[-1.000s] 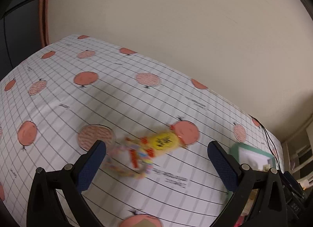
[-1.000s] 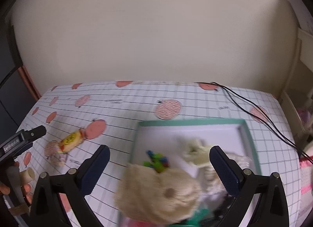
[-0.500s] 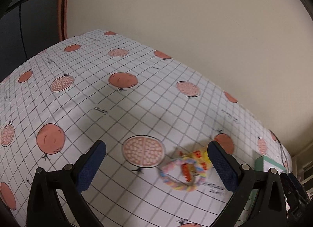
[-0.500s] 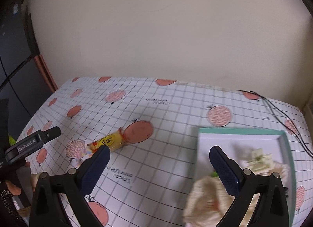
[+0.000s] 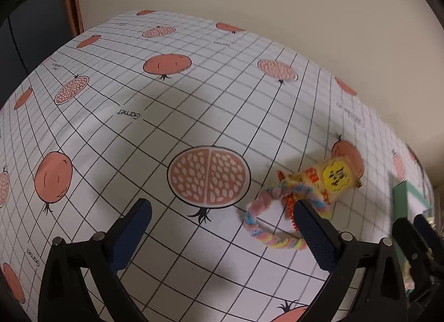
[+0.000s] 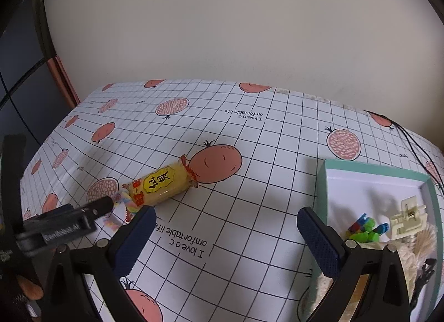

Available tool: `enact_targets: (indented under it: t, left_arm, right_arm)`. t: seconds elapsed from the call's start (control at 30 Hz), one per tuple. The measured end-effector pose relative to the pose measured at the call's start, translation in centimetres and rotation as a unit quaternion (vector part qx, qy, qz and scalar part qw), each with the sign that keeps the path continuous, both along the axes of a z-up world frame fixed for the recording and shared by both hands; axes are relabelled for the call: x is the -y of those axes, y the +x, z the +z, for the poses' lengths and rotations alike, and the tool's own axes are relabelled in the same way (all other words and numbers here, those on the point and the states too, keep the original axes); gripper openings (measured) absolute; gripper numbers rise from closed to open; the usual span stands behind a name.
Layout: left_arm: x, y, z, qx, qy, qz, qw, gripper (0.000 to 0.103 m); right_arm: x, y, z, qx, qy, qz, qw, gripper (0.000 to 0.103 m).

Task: Organize objects
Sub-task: 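Close the left tool on the bracelet while the right tool grasps the yellow snack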

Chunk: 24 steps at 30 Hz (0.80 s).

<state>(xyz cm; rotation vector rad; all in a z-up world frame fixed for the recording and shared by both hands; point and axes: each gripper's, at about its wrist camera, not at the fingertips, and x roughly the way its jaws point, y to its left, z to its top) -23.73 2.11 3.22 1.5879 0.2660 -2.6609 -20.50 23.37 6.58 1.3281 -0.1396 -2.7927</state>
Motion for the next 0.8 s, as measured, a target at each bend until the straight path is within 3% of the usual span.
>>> enact_targets:
  t: [0.2,0.3,0.4,0.57,0.8]
  left_arm:
    - [-0.9,-0.2,-0.8,0.008,-0.042,-0.013,0.999,0.076]
    - [-0.8,-0.3,-0.7,0.002,-0.069,-0.016,0.9975,0.058]
    - [-0.1,-0.4,-0.6,-0.001,-0.07,-0.011,0.9975,0.049]
    - [1.7,-0.7,-0.6,-0.006,-0.074,0.014,0.9971,0.044]
    - [4.2,-1.0,-0.6,-0.009,-0.071,0.046,0.9964,0.044]
  right_arm:
    - [0.4,-0.3,-0.5,0.005,0.001,-0.003,1.0,0.103]
    - [0.4,-0.4,-0.6,0.006,-0.003,-0.006,1.0,0.103]
    - [0.8,-0.7,-0.9,0.007,-0.005,-0.007,1.0,0.103]
    - [2.0,-1.0,-1.5,0.011,-0.011,0.001,1.0,0.103]
    - [3.8,-2.5,-2.9,0.034,-0.06,-0.001,0.998,0.102]
